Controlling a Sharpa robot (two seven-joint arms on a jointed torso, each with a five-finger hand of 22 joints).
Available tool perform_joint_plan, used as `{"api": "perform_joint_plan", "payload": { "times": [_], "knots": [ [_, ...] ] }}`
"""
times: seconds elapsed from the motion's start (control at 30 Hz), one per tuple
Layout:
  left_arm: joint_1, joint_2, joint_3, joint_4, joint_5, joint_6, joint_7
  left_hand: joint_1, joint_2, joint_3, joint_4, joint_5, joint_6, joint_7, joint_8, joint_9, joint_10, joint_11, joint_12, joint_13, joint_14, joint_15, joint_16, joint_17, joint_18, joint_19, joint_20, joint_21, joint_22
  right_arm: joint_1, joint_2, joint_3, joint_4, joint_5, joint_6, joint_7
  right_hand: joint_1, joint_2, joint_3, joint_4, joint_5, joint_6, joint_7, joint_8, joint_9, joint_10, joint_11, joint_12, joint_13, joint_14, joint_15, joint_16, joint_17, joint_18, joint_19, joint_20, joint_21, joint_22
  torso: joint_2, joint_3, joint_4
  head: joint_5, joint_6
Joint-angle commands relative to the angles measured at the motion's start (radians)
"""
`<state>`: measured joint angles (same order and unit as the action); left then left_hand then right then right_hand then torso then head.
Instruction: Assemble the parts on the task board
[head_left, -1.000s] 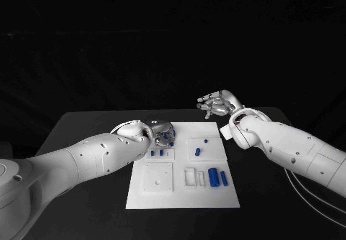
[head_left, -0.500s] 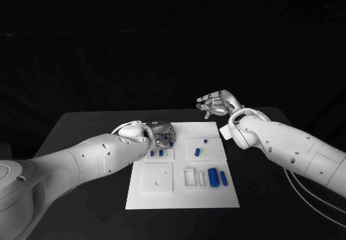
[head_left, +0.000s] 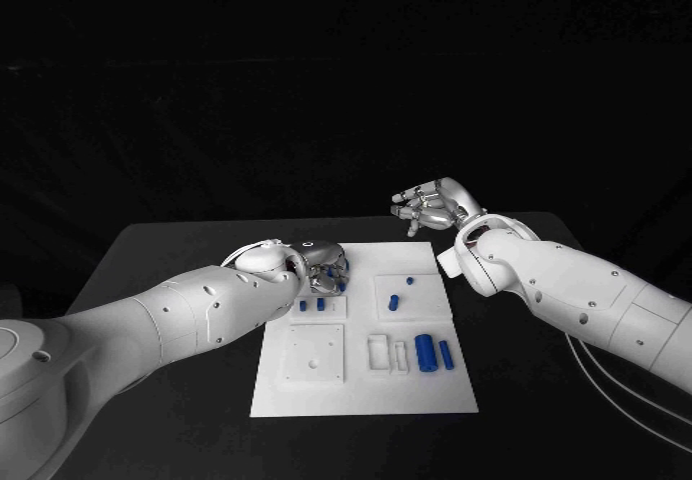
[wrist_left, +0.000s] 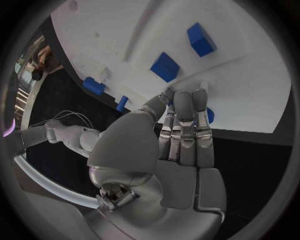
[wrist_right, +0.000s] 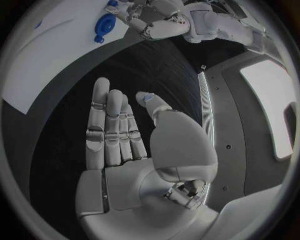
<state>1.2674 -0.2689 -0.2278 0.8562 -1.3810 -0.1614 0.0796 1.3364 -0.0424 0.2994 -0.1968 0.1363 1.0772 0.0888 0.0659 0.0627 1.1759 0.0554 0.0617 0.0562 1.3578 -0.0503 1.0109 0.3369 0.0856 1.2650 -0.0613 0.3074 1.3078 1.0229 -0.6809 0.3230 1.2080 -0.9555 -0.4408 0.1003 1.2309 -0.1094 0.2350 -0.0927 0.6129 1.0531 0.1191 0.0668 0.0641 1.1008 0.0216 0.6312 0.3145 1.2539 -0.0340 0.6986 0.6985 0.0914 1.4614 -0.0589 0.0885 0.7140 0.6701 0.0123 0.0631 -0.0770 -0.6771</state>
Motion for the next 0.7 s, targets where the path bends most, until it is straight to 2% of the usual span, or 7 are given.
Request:
{"api": "perform_joint_plan", "payload": {
  "times": [0.03, 0.2, 0.33, 0.43, 0.6, 0.7],
  "knots": [
    [-0.008, 0.002, -0.002, -0.004, 0.006, 0.035, 0.001, 0.003, 0.018, 0.003, 0.006, -0.004, 0.019, 0.003, -0.002, 0.001, 0.021, -0.002, -0.004, 0.002, 0.006, -0.003, 0.007, 0.001, -0.003, 0.000, -0.008, 0.007, 0.021, 0.000, 0.002, 0.000, 0.001, 0.000, 0.008, 0.008, -0.003, -0.003, 0.000, -0.003, 0.006, -0.002, 0.000, -0.005, -0.001, -0.001, 0.001, 0.005, -0.002, -0.004, -0.001, 0.005, -0.001, 0.015, 0.019, 0.004, 0.004, -0.001, 0.000, 0.0001, 0.0004, 0.000, 0.000],
    [-0.010, 0.004, -0.003, -0.007, 0.006, 0.038, 0.002, 0.016, 0.042, -0.008, 0.010, -0.005, 0.073, 0.006, -0.002, 0.003, 0.077, -0.010, -0.003, 0.003, 0.015, 0.001, 0.017, 0.004, 0.004, 0.003, -0.004, 0.022, 0.022, 0.000, 0.002, 0.000, 0.001, 0.000, 0.008, 0.009, -0.003, -0.003, 0.000, -0.003, 0.006, -0.002, 0.000, -0.005, -0.001, -0.001, 0.001, 0.005, -0.002, -0.004, -0.001, 0.005, -0.001, 0.015, 0.019, 0.004, 0.004, -0.001, -0.001, 0.0002, -0.0007, 0.001, -0.002],
    [-0.011, 0.004, -0.003, -0.009, 0.009, 0.035, 0.004, 0.021, 0.058, -0.027, 0.012, -0.006, 0.088, 0.006, -0.003, 0.003, 0.091, -0.013, -0.004, 0.003, 0.023, 0.002, 0.025, 0.007, 0.007, 0.003, -0.003, 0.034, 0.021, 0.000, 0.003, 0.000, 0.001, 0.000, 0.008, 0.008, -0.003, -0.003, 0.000, -0.003, 0.006, -0.002, 0.000, -0.005, -0.001, -0.001, 0.001, 0.005, -0.002, -0.004, -0.001, 0.005, -0.001, 0.015, 0.019, 0.004, 0.004, -0.001, 0.000, 0.0007, -0.0003, 0.000, -0.003],
    [-0.011, 0.003, -0.003, -0.012, 0.028, 0.037, 0.005, 0.021, 0.065, -0.039, 0.012, -0.005, 0.093, 0.006, -0.003, 0.003, 0.096, -0.013, -0.004, 0.003, 0.029, 0.002, 0.031, 0.009, 0.008, 0.004, -0.002, 0.040, 0.020, 0.000, 0.003, 0.000, 0.000, 0.000, 0.008, 0.008, -0.003, -0.003, 0.000, -0.003, 0.006, -0.002, 0.000, -0.005, -0.001, -0.001, 0.001, 0.005, -0.002, -0.004, -0.001, 0.005, -0.001, 0.015, 0.019, 0.004, 0.004, -0.001, -0.001, 0.0005, -0.0004, 0.000, 0.000],
    [-0.012, 0.003, -0.003, -0.014, 0.043, 0.039, 0.009, 0.015, 0.062, -0.046, 0.011, -0.008, 0.085, 0.007, -0.003, 0.003, 0.091, -0.011, -0.004, 0.003, 0.029, 0.003, 0.036, 0.012, 0.008, 0.004, -0.002, 0.042, 0.019, 0.000, 0.004, 0.000, -0.001, 0.000, 0.008, 0.008, -0.003, -0.003, 0.000, -0.003, 0.006, -0.002, 0.000, -0.005, -0.001, -0.001, 0.001, 0.005, -0.002, -0.004, -0.001, 0.005, -0.001, 0.015, 0.019, 0.004, 0.004, -0.001, -0.001, -0.0014, 0.0008, 0.001, 0.000],
    [-0.012, 0.003, -0.003, -0.014, 0.048, 0.036, 0.011, 0.015, 0.063, -0.049, 0.009, -0.009, 0.090, 0.006, -0.003, 0.003, 0.096, -0.013, -0.004, 0.003, 0.029, 0.003, 0.038, 0.012, 0.008, 0.005, -0.002, 0.044, 0.019, 0.000, 0.005, 0.000, -0.001, 0.000, 0.008, 0.008, -0.003, -0.003, 0.000, -0.003, 0.006, -0.002, 0.000, -0.005, -0.001, -0.001, 0.001, 0.005, -0.002, -0.004, -0.001, 0.005, -0.001, 0.015, 0.019, 0.004, 0.004, -0.001, -0.001, -0.0009, 0.0011, 0.003, 0.001]
  ]
}}
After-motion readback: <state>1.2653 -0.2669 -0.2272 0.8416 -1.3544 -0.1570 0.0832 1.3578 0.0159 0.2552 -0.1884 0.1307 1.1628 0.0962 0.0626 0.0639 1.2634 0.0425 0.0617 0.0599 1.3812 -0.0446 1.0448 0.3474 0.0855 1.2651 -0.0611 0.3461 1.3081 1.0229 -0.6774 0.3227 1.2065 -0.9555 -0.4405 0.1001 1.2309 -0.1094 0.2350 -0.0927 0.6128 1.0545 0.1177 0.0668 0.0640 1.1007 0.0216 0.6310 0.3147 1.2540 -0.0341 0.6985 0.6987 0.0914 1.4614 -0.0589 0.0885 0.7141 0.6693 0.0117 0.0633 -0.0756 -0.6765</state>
